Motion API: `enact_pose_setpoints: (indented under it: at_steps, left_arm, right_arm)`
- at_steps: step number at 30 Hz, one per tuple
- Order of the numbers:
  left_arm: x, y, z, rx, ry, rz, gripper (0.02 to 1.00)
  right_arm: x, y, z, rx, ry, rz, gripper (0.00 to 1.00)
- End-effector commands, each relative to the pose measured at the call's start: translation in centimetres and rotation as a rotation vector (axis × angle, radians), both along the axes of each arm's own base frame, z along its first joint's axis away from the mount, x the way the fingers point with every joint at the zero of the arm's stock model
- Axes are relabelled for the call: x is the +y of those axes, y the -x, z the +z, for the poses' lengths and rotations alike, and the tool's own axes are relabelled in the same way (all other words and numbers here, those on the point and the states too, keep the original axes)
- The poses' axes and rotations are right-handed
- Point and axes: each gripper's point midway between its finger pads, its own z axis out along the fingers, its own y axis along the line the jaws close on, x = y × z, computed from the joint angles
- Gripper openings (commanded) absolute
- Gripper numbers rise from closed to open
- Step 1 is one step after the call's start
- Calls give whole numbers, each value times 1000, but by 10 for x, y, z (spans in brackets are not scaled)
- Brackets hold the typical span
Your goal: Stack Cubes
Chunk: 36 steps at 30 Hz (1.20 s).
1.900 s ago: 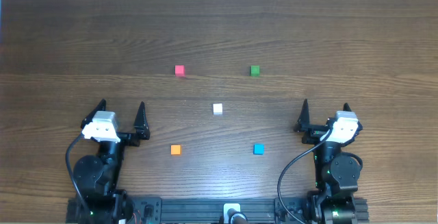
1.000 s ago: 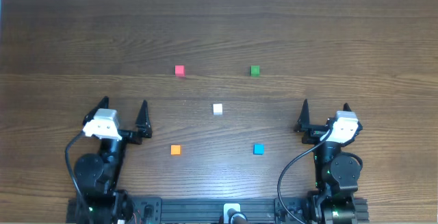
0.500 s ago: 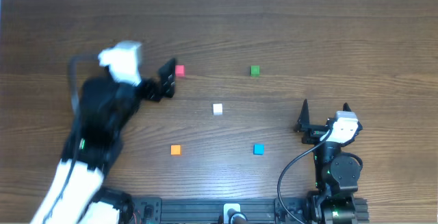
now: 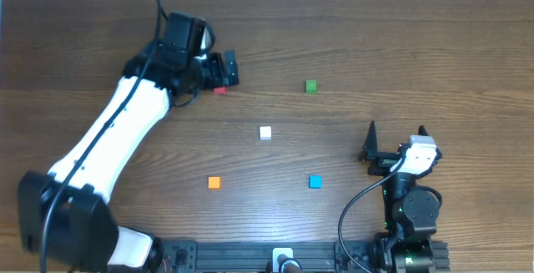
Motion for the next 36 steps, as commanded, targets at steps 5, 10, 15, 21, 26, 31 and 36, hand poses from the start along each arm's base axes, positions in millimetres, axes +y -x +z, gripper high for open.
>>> enact_pose_setpoints:
  at_steps: [5, 10, 15, 21, 26, 31, 36]
  left_arm:
    - [5, 0, -52, 146, -41, 43, 945]
    - [8, 1, -72, 203, -62, 46, 932]
    - [7, -5, -74, 227, -86, 12, 980]
    - [1, -26, -73, 235, -125, -80, 998]
    - [3, -33, -83, 260, -143, -111, 1000]
    - [9, -31, -91, 276, -158, -165, 998]
    - [12, -29, -92, 274, -191, -231, 982]
  right_arm:
    - [0, 0, -3, 3, 1, 3, 993]
    - [0, 0, -3, 3, 1, 3, 991]
    - [0, 0, -3, 3, 1, 3, 993]
    - [0, 0, -3, 3, 1, 3, 991]
    - [0, 0, -3, 3, 1, 3, 991]
    - [0, 0, -3, 3, 1, 3, 993]
    - [0, 0, -3, 3, 1, 3, 991]
